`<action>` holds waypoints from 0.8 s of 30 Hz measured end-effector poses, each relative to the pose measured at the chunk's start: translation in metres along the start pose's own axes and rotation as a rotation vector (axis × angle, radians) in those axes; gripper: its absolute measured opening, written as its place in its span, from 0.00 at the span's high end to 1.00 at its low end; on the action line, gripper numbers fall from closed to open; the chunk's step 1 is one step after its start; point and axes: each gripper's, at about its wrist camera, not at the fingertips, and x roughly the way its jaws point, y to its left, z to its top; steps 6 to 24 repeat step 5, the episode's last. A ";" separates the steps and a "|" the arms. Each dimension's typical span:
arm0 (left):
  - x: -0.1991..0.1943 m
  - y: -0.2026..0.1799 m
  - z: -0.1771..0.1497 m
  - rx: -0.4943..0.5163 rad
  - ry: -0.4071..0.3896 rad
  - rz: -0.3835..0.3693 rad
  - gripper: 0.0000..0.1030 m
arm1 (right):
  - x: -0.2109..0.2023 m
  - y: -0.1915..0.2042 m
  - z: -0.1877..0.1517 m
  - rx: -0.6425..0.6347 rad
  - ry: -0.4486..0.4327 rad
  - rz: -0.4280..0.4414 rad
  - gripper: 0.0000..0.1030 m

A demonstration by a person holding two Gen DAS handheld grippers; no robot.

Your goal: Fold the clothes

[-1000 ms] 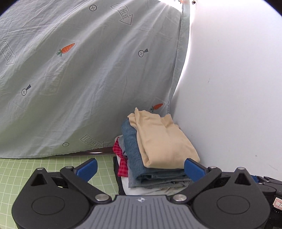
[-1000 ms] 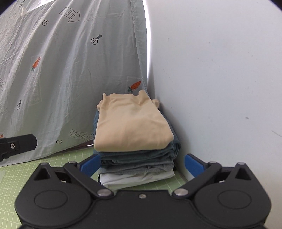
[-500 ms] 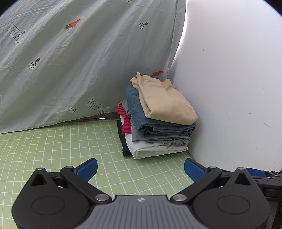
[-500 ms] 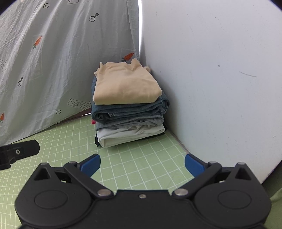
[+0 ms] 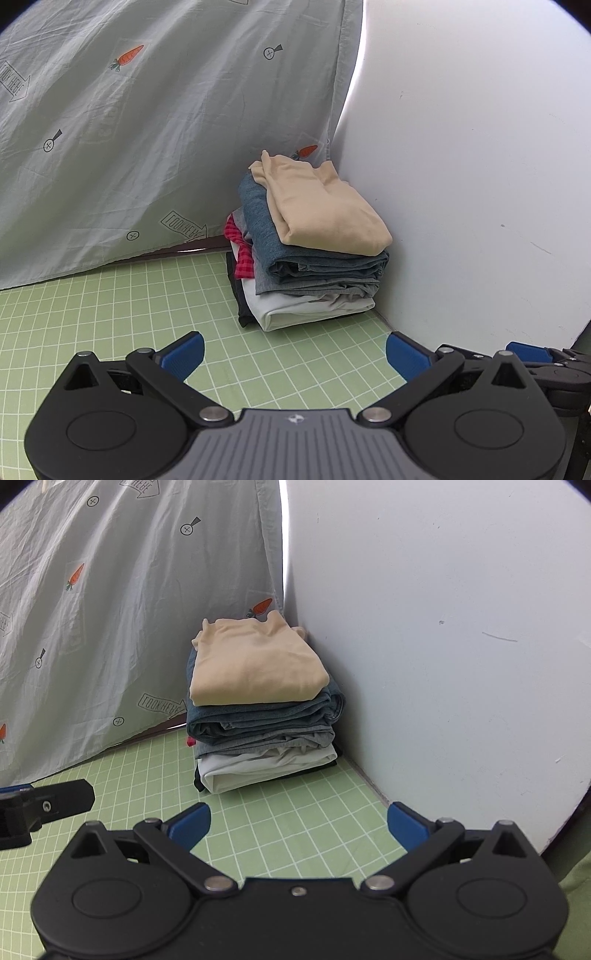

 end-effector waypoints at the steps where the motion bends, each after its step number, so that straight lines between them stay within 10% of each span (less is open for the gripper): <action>1: 0.000 0.000 0.000 0.003 0.000 -0.001 0.00 | 0.000 0.000 0.001 0.001 -0.002 0.000 0.00; 24: 0.001 0.000 0.002 0.005 -0.003 -0.004 0.00 | 0.001 0.000 0.003 0.000 -0.008 0.002 0.00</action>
